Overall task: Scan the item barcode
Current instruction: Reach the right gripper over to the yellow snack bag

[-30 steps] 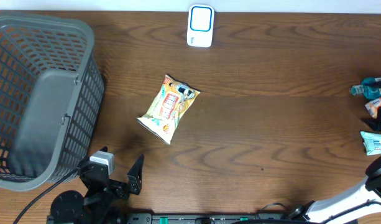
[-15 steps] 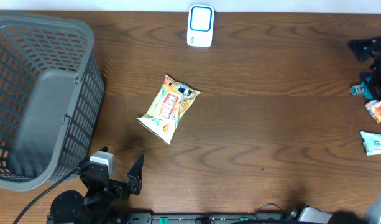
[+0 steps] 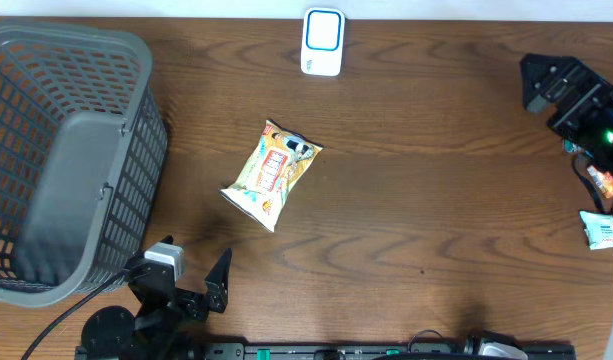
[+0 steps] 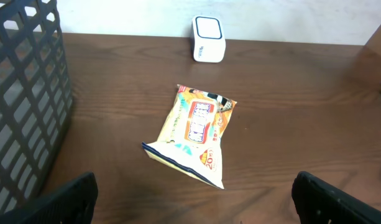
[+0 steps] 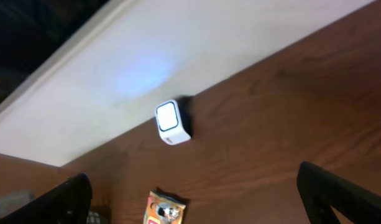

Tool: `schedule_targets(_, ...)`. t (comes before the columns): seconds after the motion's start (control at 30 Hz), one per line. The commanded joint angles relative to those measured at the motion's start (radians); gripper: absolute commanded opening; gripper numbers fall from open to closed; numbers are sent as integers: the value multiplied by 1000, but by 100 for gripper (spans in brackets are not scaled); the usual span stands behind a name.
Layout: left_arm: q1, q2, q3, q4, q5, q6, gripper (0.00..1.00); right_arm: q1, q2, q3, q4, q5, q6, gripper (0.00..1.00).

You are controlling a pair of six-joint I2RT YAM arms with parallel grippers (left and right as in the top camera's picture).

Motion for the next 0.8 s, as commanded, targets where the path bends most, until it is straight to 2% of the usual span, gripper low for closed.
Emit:
schedule_targets(0.0,3,-6,5,0,13,-2,98,13,45,1,8,3,-21,99)
schedule_targets(0.03,3,-6,5,0,13,-2,98,13,56,1,10,-9,-22,99)
schedule_targets(0.13,3,-6,5,0,13,-2,98,14,92,1,11,-22,-24,85)
schedule_targets(0.2,3,-6,5,0,13,-2,98,13,113,1,8,-19,-80,80)
schedule_targets(0.23,3,-6,5,0,13,-2,98,13,123,1,4,-19,-115,80)
schedule_targets(0.27,3,-6,5,0,13,-2,98,13,132,1,-2,-19,-133,85)
schedule_targets(0.3,3,-6,5,0,13,-1,98,13,141,1,-9,-19,-133,99)
schedule_targets(0.5,3,-6,5,0,13,-2,98,16,188,1,-15,-57,-133,99)
schedule_targets(0.57,3,-6,5,0,13,-2,98,19,204,1,-18,-56,-133,95)
schedule_targets(0.77,3,-6,5,0,13,-2,98,21,275,0,-25,-58,-130,97)
